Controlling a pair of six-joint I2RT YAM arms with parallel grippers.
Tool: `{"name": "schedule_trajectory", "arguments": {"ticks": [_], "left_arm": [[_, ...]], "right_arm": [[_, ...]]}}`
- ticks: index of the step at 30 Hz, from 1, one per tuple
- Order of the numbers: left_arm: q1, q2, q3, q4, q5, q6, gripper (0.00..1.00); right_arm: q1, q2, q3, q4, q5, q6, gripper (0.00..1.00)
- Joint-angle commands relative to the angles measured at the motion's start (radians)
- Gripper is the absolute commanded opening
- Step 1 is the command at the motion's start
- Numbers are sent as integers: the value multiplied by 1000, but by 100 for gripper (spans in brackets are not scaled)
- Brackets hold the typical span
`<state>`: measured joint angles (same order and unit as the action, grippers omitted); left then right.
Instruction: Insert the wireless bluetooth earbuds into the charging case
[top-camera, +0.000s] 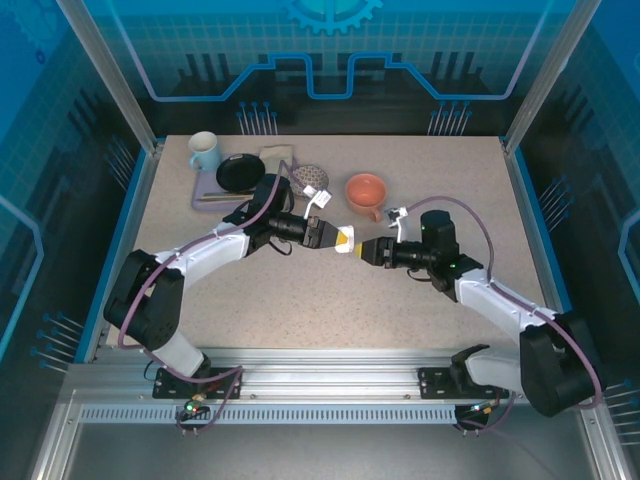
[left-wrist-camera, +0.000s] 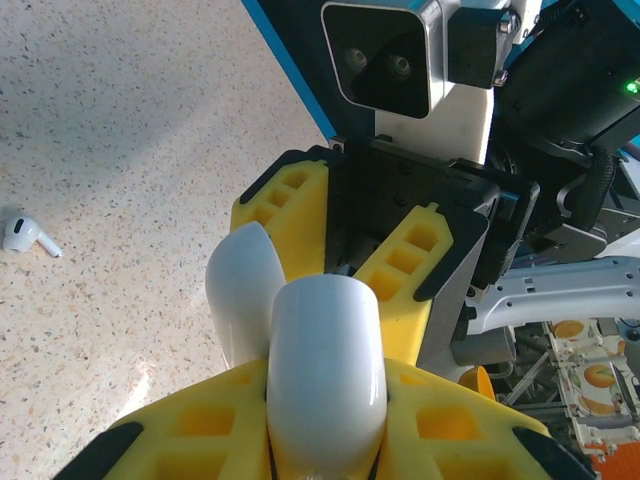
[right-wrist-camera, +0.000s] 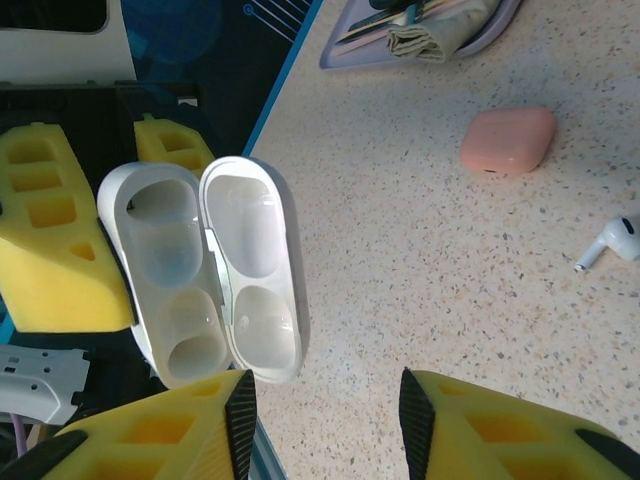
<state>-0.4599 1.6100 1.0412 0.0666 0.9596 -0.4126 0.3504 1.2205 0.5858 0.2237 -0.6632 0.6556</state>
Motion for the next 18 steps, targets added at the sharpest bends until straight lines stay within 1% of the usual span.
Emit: {"name": "schedule_trajectory", "arguments": {"ticks": [1, 8, 12, 14, 18], "left_arm": [[7, 10, 34, 29, 37, -4, 0], [6, 13, 30, 34, 42, -7, 0], [6, 11, 32, 42, 45, -13, 0], [5, 13, 34, 45, 50, -15, 0], [3, 11, 36, 53, 49, -22, 0]], "right_arm": [[19, 22, 39, 55, -15, 12, 44], [28, 61, 60, 89, -6, 22, 41], [42, 88, 78, 96, -5, 22, 38], [46, 101, 84, 101, -4, 24, 35], [50, 117, 96, 106, -5, 26, 26]]}}
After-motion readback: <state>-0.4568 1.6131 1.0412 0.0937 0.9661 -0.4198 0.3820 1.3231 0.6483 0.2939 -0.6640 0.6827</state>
